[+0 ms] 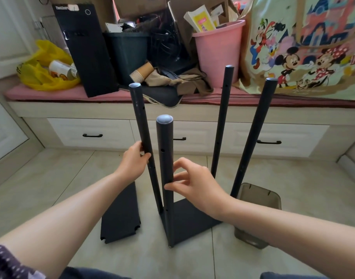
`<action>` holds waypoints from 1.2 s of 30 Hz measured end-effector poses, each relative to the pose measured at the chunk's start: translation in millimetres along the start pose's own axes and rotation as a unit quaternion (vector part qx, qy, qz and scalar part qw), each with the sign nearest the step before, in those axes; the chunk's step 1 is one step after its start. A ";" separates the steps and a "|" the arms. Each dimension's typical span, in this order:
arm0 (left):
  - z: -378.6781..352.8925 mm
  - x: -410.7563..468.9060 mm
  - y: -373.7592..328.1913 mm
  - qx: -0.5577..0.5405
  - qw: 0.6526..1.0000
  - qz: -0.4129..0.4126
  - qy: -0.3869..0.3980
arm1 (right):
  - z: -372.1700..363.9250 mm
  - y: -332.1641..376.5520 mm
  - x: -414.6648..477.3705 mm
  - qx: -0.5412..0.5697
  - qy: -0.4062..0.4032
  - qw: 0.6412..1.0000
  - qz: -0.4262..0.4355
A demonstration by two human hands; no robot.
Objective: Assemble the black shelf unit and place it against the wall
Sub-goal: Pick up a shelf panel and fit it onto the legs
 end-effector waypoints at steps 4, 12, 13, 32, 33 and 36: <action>4.6 -5.0 -0.3 -0.012 0.999 -0.001 0.035 | 11.5 -8.2 -0.3 -0.025 0.013 0.999 -0.026; 17.0 -29.9 -6.6 -0.041 0.991 0.047 0.116 | 109.9 -89.0 -5.4 -0.086 -0.111 0.969 -0.204; 14.9 -34.0 -7.9 -0.058 0.986 0.051 0.150 | 117.6 -102.1 -8.7 -0.105 -0.099 0.958 -0.247; -6.6 -60.4 -50.8 -0.039 0.969 -0.047 0.241 | 164.1 -112.3 -11.5 0.010 -0.233 0.949 -0.213; -4.2 -58.0 -50.9 -0.033 0.971 -0.050 0.230 | 164.9 -112.1 -11.1 0.006 -0.232 0.949 -0.214; 5.4 -49.4 -49.5 -0.020 0.983 -0.060 0.170 | 164.3 -108.0 -9.5 -0.023 -0.222 0.951 -0.214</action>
Point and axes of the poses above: each hand's wrist, its own x-axis towards the middle knuckle, its own z-axis out of the back of the hand, y = z × x, the point moved 6 cm from there along x, towards the middle knuckle, and after that the axes turned 9 degrees about y, right-handed, at the moved point
